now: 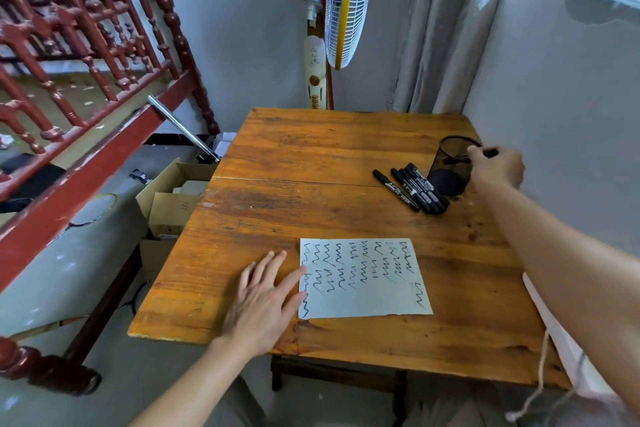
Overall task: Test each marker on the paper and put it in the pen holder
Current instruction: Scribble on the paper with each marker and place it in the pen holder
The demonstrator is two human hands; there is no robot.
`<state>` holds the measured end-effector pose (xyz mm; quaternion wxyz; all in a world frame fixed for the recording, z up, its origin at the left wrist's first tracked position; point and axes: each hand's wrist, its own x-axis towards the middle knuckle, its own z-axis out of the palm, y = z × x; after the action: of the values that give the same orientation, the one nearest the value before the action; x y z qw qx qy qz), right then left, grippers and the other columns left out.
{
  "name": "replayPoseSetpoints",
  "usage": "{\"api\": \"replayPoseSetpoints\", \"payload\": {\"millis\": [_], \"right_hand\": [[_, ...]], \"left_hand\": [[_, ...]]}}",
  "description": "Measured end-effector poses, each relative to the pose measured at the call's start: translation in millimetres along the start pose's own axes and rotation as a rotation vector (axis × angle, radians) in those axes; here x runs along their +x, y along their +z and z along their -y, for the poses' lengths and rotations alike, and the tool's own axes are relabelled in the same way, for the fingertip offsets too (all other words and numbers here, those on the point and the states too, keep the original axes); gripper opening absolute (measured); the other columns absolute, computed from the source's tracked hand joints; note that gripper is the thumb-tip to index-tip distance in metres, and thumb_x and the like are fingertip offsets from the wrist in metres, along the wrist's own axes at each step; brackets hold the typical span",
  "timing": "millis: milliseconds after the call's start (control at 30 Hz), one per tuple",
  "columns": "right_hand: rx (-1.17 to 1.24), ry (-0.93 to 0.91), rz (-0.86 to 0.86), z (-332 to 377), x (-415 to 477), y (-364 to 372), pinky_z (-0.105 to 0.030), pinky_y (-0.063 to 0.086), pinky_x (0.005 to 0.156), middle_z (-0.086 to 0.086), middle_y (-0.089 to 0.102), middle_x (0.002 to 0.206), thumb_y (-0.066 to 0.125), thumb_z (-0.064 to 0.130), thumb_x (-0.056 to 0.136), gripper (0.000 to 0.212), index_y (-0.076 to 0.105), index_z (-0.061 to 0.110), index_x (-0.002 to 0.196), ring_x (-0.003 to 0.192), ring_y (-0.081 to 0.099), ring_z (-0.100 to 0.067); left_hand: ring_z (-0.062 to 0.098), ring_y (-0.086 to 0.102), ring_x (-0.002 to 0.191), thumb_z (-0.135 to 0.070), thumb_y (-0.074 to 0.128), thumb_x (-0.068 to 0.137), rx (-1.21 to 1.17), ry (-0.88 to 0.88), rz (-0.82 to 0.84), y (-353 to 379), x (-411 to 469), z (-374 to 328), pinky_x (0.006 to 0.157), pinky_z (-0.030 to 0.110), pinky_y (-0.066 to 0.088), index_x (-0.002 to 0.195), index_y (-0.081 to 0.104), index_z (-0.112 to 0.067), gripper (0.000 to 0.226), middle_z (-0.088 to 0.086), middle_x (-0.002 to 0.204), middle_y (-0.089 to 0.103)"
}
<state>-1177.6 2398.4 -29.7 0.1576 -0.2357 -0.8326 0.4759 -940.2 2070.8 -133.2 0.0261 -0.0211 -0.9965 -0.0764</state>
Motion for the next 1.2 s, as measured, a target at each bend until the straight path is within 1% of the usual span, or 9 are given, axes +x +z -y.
{"api": "replayPoseSetpoints", "payload": {"millis": [233,400,500,567,733,867,1000,1100,1200], "right_hand": [[-0.175,-0.034,0.103,-9,13,8,-0.043,0.051,0.079,-0.011,0.072,0.099,0.063,0.051,0.085,0.032,0.066,0.019,0.088,0.087,0.062,-0.032],[-0.168,-0.183,0.01,-7,-4,1,-0.037,0.048,0.078,-0.005,0.069,0.111,0.06,0.046,0.089,0.043,0.057,0.021,0.124,0.1,0.064,-0.028],[-0.156,-0.337,0.033,-5,-25,3,-0.033,0.048,0.065,0.006,0.062,0.081,0.059,0.04,0.092,0.037,0.058,0.02,0.124,0.076,0.06,-0.018],[-0.233,-0.426,0.126,-5,-37,14,-0.029,0.046,0.058,0.007,0.063,0.081,0.059,0.037,0.093,0.03,0.064,0.018,0.116,0.068,0.058,-0.013],[-0.609,-0.468,0.39,-13,-52,62,-0.038,0.054,0.078,-0.005,0.068,0.116,0.062,0.041,0.091,0.042,0.062,0.018,0.126,0.102,0.063,-0.027],[-0.838,-0.438,0.415,-19,-52,87,-0.04,0.055,0.077,-0.011,0.067,0.112,0.062,0.047,0.089,0.045,0.064,0.013,0.118,0.108,0.059,-0.032],[-0.807,-0.479,0.435,-14,-60,89,-0.038,0.053,0.07,-0.007,0.068,0.094,0.056,0.038,0.094,0.027,0.066,0.014,0.103,0.089,0.062,-0.03],[-0.648,-0.573,0.464,-4,-91,70,-0.032,0.044,0.055,-0.004,0.066,0.08,0.048,0.038,0.097,0.023,0.059,0.018,0.095,0.07,0.06,-0.026],[-0.33,-0.602,0.724,-3,-141,36,-0.03,0.038,0.045,-0.001,0.067,0.073,0.055,0.029,0.097,0.012,0.064,0.021,0.095,0.052,0.052,-0.017]], "left_hand": [[0.014,0.003,0.142,-0.063,0.014,0.09,-0.004,-0.016,0.001,2,1,2,0.113,0.04,0.001,0.138,0.027,-0.046,0.053,-0.004,0.155,0.017],[0.014,0.003,0.142,-0.064,0.009,0.088,-0.002,-0.022,0.004,0,0,1,0.114,0.043,0.004,0.139,0.025,-0.046,0.057,-0.005,0.155,0.016],[0.014,0.003,0.142,-0.065,0.008,0.088,-0.01,-0.023,0.001,1,0,1,0.114,0.043,0.004,0.139,0.026,-0.045,0.058,-0.005,0.154,0.017],[0.014,0.004,0.142,-0.064,0.009,0.088,-0.017,-0.021,-0.003,1,0,0,0.114,0.043,0.003,0.139,0.027,-0.045,0.057,-0.004,0.154,0.018],[0.014,0.001,0.142,-0.063,0.009,0.089,-0.024,-0.017,0.011,-3,0,-2,0.113,0.04,-0.001,0.139,0.025,-0.044,0.056,-0.005,0.155,0.014],[0.013,0.0,0.142,-0.059,0.016,0.091,-0.055,-0.022,0.014,-6,-1,-2,0.111,0.038,-0.005,0.14,0.025,-0.043,0.052,-0.006,0.155,0.012],[0.013,-0.001,0.142,-0.057,0.015,0.091,-0.065,-0.022,0.001,-8,-1,-2,0.112,0.037,-0.005,0.14,0.024,-0.041,0.052,-0.006,0.156,0.011],[0.016,0.008,0.141,-0.057,0.018,0.091,-0.105,-0.027,-0.058,-8,-2,-2,0.114,0.04,0.008,0.142,0.021,-0.034,0.056,-0.002,0.155,0.016],[0.021,0.022,0.137,-0.057,0.026,0.092,-0.124,-0.001,-0.172,-6,-5,-1,0.111,0.044,0.022,0.143,0.021,-0.026,0.06,0.003,0.152,0.025]]}}
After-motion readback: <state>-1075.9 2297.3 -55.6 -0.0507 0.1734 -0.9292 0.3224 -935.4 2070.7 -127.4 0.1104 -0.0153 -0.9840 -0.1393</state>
